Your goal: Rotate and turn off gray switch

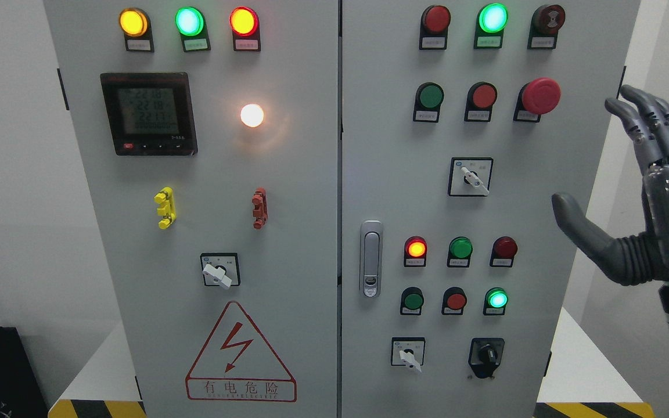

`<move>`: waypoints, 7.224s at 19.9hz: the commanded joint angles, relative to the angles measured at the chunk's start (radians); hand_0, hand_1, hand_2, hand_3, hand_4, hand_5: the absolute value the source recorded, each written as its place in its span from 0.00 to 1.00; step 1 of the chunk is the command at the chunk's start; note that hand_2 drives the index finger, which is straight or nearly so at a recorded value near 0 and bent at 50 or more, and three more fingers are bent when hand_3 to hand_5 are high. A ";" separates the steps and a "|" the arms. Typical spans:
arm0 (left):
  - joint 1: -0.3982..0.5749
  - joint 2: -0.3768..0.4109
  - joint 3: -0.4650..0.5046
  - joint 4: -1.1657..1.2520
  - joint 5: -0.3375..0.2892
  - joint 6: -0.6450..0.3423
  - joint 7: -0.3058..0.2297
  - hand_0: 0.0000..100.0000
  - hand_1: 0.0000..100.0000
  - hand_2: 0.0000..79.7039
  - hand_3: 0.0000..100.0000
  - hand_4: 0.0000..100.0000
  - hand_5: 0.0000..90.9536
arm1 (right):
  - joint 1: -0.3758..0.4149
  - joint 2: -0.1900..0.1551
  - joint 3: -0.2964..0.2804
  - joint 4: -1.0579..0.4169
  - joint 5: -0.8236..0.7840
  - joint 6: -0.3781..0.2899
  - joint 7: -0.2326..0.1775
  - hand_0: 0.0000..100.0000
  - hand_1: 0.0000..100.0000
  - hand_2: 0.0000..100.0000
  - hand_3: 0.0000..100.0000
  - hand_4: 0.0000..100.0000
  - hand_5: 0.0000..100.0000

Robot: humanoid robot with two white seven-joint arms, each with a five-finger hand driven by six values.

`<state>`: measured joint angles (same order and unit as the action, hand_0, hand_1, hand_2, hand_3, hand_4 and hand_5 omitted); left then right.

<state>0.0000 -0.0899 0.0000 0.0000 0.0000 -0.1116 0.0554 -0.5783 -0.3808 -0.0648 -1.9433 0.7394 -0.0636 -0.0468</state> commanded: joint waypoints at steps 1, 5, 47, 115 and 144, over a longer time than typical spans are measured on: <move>-0.009 0.001 0.008 -0.025 0.020 0.000 0.003 0.12 0.39 0.00 0.00 0.00 0.00 | 0.002 0.014 -0.007 0.000 0.000 -0.001 0.001 0.22 0.18 0.05 0.05 0.00 0.00; -0.009 -0.001 0.008 -0.025 0.020 0.000 0.003 0.12 0.39 0.00 0.00 0.00 0.00 | 0.002 0.014 -0.006 -0.002 0.000 -0.001 0.001 0.22 0.19 0.06 0.05 0.00 0.00; -0.009 -0.001 0.008 -0.025 0.020 0.000 0.003 0.12 0.39 0.00 0.00 0.00 0.00 | -0.008 0.270 0.141 0.041 0.003 0.228 -0.053 0.11 0.32 0.46 0.87 0.93 1.00; -0.009 0.001 0.008 -0.025 0.020 0.001 0.003 0.12 0.39 0.00 0.00 0.00 0.00 | -0.121 0.306 0.177 0.182 0.037 0.347 -0.051 0.07 0.43 0.58 0.89 0.94 1.00; -0.009 0.001 0.008 -0.025 0.020 0.000 0.003 0.12 0.39 0.00 0.00 0.00 0.00 | -0.147 0.306 0.197 0.190 0.049 0.372 -0.036 0.09 0.39 0.63 0.91 0.95 1.00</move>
<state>0.0000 -0.0898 0.0000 0.0000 0.0000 -0.1118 0.0589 -0.7238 -0.0752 0.1253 -1.7555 0.7865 0.3081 -0.0836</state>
